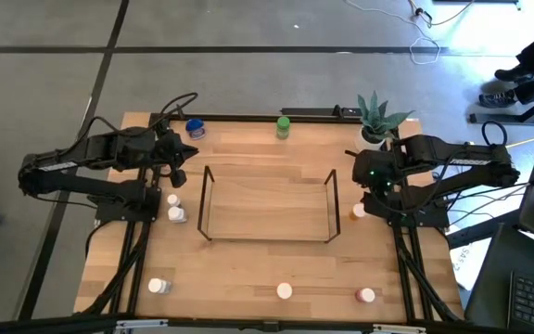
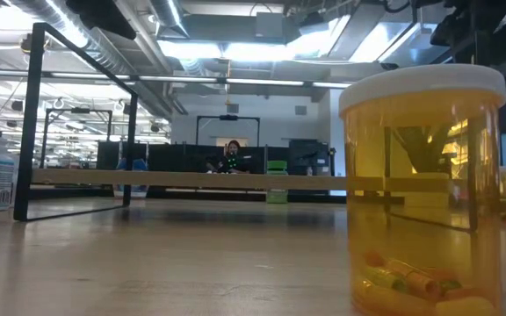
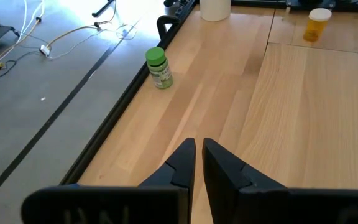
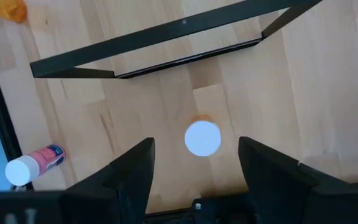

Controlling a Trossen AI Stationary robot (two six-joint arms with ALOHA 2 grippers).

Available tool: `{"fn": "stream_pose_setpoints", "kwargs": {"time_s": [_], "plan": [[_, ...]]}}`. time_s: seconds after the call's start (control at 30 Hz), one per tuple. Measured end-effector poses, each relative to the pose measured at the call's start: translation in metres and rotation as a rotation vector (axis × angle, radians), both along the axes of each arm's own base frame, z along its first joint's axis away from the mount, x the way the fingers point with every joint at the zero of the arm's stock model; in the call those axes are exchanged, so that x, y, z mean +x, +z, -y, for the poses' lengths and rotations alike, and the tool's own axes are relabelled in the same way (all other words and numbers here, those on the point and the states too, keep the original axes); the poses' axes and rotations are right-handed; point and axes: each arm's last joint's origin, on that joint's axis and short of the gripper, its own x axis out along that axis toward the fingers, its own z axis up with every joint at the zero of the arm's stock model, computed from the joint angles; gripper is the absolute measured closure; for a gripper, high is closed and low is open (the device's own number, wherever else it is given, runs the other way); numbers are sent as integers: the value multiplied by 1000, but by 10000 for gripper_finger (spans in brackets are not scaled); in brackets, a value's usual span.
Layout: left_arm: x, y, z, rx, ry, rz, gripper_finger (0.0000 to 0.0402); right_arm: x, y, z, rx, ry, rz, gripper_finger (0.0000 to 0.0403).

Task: Pick and place medicine bottles onto shelf by color
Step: Put the top orange pill bottle on the shelf

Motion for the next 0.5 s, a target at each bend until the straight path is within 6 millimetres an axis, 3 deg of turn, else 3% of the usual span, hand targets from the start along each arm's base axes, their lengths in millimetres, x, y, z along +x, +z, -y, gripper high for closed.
{"fn": "stream_pose_setpoints", "kwargs": {"time_s": [0.37, 0.5], "plan": [[0, 0, 0, 0, 0, 0, 376, 0, 0, 0, -1, 33, 2, 85], [0, 0, 0, 0, 0, 0, 376, -1, 0, -1, 69, -99, -21, 79]]}}
